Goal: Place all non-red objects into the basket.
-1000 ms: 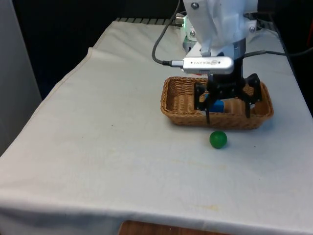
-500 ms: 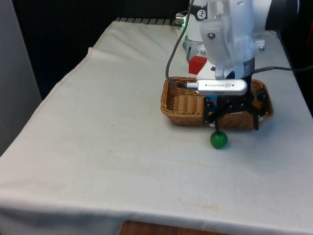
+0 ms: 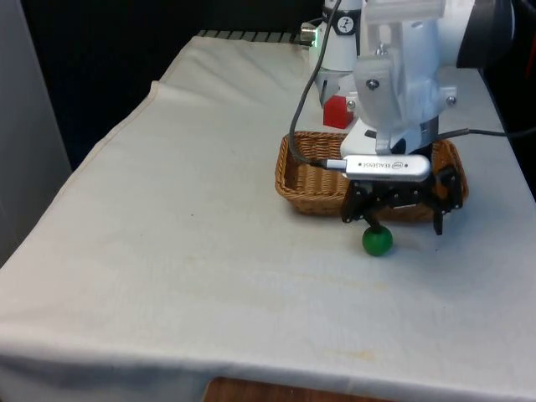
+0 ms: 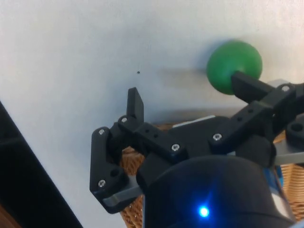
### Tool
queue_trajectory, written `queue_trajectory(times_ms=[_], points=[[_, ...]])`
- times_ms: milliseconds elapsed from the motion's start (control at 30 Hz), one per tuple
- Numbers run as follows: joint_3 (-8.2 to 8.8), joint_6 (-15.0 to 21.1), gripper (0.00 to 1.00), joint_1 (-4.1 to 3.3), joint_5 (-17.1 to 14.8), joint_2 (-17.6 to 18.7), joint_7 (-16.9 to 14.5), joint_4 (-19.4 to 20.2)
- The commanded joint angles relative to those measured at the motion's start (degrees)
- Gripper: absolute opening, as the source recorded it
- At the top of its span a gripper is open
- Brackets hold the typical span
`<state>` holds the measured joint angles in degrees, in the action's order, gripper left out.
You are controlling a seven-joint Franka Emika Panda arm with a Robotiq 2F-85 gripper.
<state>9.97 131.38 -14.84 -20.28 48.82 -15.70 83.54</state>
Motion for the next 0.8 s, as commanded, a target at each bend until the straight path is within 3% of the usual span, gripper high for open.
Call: queue_trajectory(times_ms=[0,300,333,433,667,767], points=[[0.23,-0.7,1.00,-0.11,0.5,0.5,0.2,-0.7],[0.86,-3.4,1.00,-0.34,1.0,-2.9,0.3,0.3],[0.63,-3.2,1.00,-0.06,0.7,-2.0,0.0,-0.4],[0.86,-4.6,1.00,-0.46,1.0,-3.6,0.6,0.3],[0.52,-5.0,1.00,-0.57,0.7,-3.4,0.3,0.1],[0.80,-6.6,1.00,-0.23,1.1,-2.2,0.1,-1.8]])
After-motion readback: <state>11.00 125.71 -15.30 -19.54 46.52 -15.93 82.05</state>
